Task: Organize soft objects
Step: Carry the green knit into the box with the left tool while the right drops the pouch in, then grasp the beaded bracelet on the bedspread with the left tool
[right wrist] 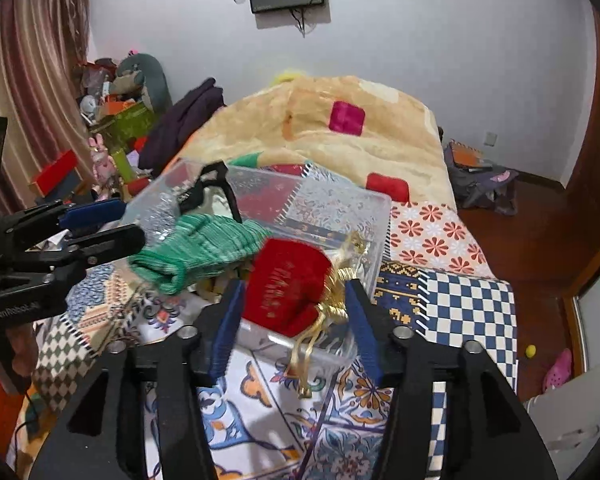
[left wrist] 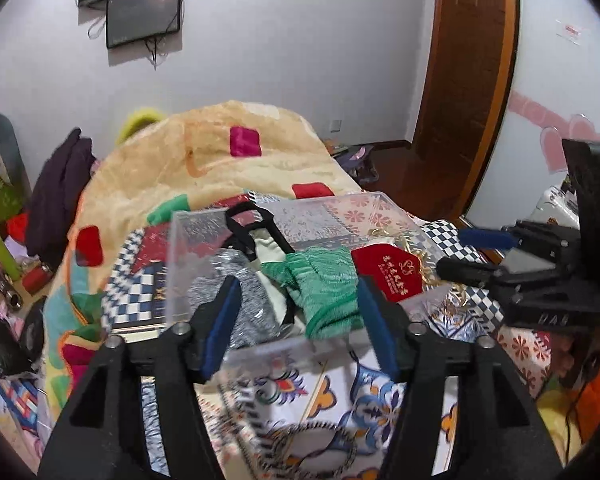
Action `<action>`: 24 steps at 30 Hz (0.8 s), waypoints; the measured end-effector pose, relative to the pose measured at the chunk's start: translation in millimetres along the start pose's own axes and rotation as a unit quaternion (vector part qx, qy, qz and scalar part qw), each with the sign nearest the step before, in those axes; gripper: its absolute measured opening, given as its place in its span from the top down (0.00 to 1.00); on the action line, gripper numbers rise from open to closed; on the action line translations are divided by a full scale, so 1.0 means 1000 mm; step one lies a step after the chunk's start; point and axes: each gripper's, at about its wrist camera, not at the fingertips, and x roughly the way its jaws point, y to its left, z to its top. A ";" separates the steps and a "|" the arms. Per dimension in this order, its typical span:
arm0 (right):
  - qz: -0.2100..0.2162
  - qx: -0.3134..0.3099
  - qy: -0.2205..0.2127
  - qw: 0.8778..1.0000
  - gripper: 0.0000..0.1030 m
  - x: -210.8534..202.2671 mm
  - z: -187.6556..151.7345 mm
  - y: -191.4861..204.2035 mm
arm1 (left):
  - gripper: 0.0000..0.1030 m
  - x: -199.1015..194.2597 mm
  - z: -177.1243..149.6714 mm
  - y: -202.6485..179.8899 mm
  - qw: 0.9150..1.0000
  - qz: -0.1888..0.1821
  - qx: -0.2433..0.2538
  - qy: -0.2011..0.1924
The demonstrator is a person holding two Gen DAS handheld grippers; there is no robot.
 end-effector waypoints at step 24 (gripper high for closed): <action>0.036 -0.007 -0.029 0.999 0.31 -0.040 -0.033 0.026 | 0.79 0.033 -0.101 0.002 0.990 0.007 0.022 0.136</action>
